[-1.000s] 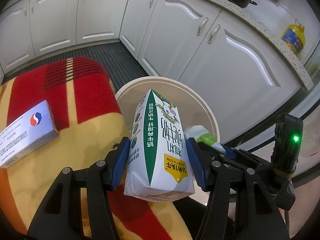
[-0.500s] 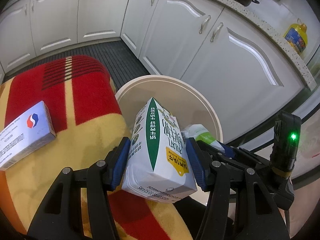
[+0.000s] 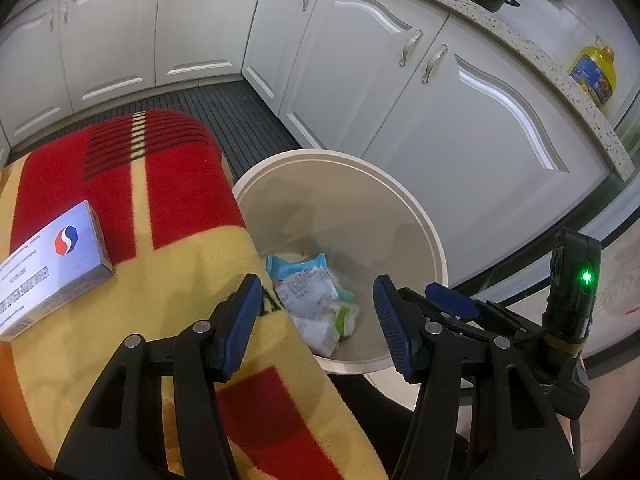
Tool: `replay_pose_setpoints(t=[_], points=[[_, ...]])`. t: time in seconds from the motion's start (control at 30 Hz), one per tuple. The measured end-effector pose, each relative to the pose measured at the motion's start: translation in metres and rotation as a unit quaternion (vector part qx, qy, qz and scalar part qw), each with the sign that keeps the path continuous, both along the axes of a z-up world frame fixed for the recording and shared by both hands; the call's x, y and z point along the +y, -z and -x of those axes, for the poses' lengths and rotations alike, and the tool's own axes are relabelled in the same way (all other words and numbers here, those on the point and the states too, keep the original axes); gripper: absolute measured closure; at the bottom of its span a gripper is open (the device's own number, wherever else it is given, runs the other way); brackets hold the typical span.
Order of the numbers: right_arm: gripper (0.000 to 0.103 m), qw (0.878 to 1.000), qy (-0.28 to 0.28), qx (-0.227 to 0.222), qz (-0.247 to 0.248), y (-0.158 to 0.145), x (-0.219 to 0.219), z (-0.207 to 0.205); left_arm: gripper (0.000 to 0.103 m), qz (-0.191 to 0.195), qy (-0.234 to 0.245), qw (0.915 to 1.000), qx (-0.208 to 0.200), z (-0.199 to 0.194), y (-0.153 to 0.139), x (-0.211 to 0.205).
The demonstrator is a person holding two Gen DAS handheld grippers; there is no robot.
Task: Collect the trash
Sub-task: 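Carry the milk carton and white-green bag to the bin and release both, then move both tools back over the table toward the tissue and medicine box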
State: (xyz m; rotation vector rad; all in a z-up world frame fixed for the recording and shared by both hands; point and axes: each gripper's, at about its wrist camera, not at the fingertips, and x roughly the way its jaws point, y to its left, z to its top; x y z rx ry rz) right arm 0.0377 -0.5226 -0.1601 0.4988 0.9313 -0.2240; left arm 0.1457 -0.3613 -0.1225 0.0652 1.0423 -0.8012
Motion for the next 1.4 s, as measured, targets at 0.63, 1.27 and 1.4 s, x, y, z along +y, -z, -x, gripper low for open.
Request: replay_pose_setpoints(t=[0.63, 1.27, 1.4], points=[[0.052, 1.000, -0.013, -0.006, 0.001, -0.009, 0.009, 0.007, 0.046, -0.001, -0.008, 0.9996, -0.026, 0.011, -0.017, 0.020], [0.051, 0.998, -0.059, -0.034, 0.011, -0.042, 0.061, 0.002, 0.045, -0.002, -0.048, 0.9974, -0.054, 0.015, -0.036, 0.088], [0.051, 0.996, -0.077, -0.040, 0.010, -0.048, 0.079, 0.000, 0.045, -0.011, -0.067, 0.9958, -0.061, 0.004, -0.037, 0.112]])
